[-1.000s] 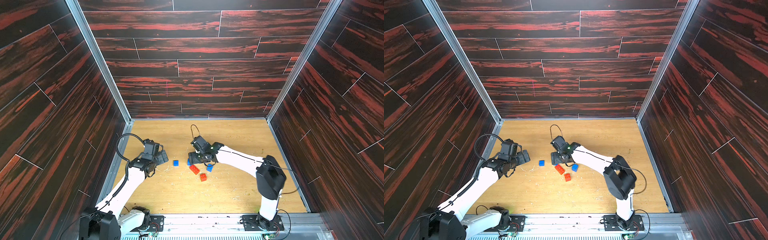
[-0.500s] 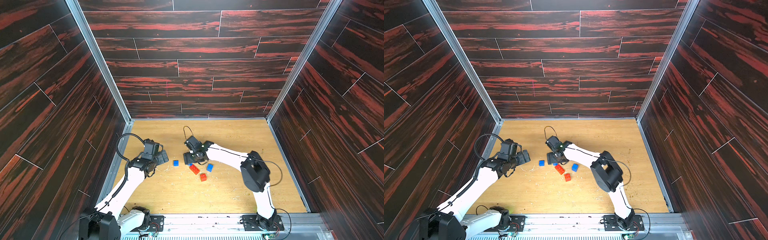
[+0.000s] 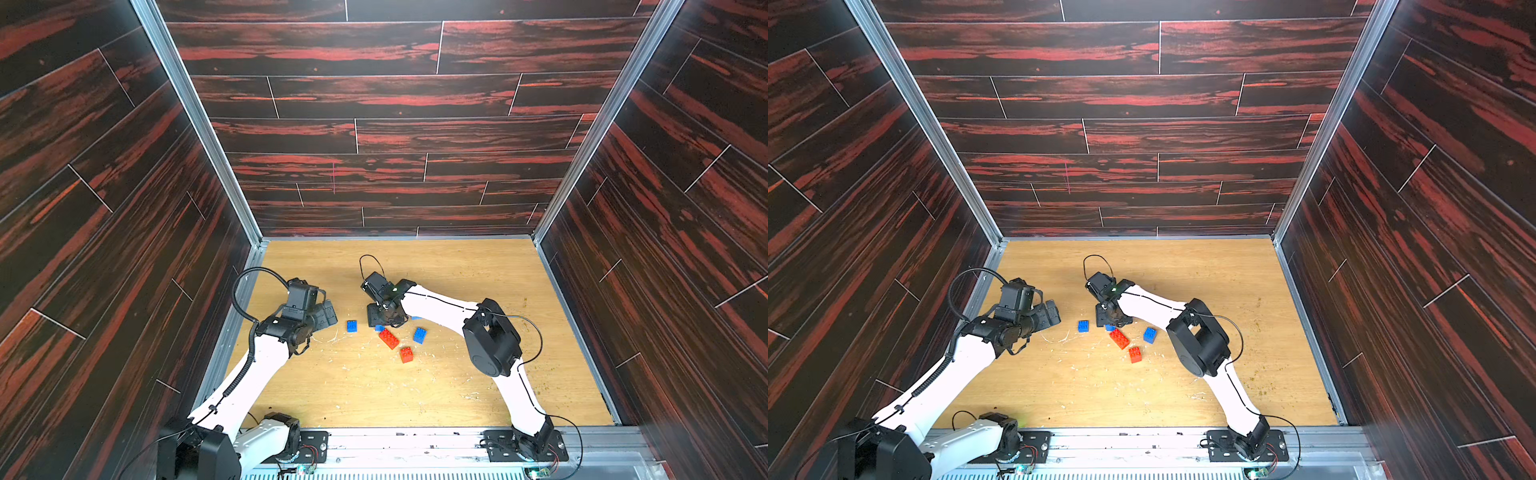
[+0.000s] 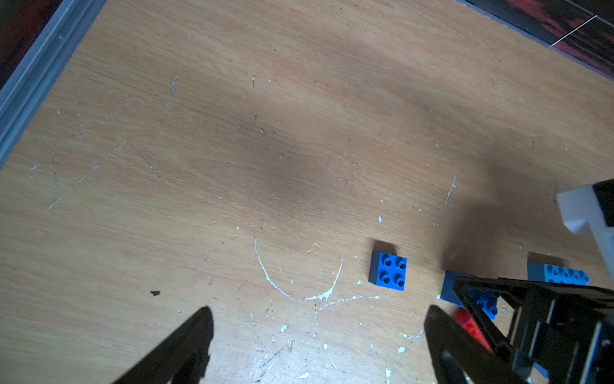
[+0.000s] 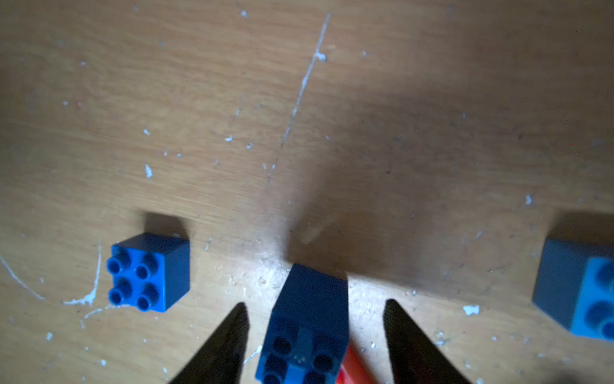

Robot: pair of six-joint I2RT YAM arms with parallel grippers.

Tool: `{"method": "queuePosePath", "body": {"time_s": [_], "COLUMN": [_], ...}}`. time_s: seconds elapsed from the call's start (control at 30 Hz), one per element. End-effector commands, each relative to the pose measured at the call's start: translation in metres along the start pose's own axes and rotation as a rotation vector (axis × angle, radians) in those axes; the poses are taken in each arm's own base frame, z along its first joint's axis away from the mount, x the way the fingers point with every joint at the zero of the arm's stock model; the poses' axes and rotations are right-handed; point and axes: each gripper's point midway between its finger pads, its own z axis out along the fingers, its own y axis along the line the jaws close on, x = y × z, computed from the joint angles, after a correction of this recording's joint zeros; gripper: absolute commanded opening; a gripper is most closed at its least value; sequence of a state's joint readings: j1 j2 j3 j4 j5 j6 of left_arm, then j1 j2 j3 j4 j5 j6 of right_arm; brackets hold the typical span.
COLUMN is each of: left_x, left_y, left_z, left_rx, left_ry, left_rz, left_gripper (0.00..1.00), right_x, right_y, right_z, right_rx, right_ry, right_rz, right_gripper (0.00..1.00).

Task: Assemble a giraffe with lego
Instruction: Adjust the lego brick at the center of the board.

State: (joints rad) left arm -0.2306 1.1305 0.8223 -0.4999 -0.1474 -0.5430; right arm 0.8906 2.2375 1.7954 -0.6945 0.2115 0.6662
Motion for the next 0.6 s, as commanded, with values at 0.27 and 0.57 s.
{"method": "queuePosePath", "body": {"time_s": [0.27,0.57], "left_x": [-0.007,-0.007], "left_y": [-0.004,-0.006], "left_z": [-0.008,-0.006], "left_rx": [0.016,0.026], "left_ry": [-0.023,-0.021], "left_rz": [0.0,-0.009], "left_gripper": [1.0,1.0], "right_x": [0.013,0.017], "right_y": [-0.013,-0.037], "right_z": [0.007,-0.022], "right_rx": [0.038,0.095], "right_ry": [0.035,-0.023], "right_rz": [0.018,0.046], "right_gripper": [0.25,0.21]}}
